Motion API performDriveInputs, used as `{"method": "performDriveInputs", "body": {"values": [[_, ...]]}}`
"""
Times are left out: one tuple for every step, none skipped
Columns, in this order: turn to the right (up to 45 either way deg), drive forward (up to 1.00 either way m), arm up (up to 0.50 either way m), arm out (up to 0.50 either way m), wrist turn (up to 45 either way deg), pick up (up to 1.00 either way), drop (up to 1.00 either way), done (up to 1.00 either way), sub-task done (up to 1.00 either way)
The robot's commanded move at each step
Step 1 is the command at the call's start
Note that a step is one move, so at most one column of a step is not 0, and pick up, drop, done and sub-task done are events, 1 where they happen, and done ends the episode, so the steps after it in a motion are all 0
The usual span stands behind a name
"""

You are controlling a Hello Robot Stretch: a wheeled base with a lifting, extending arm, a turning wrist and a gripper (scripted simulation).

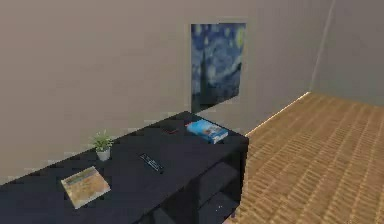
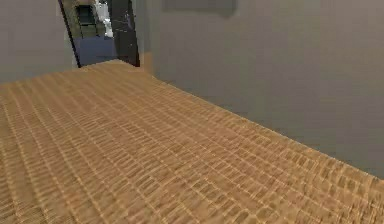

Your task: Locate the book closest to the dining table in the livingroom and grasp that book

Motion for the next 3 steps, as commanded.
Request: {"method": "performDriveInputs", "body": {"values": [[-45.0,0.00,0.00,0.00,0.0,0.00,0.00,0.00,0.00],[-45.0,0.00,0.00,0.00,0.0,0.00,0.00,0.00,0.00],[-30.0,0.00,0.00,0.00,0.0,0.00,0.00,0.00,0.00]]}}
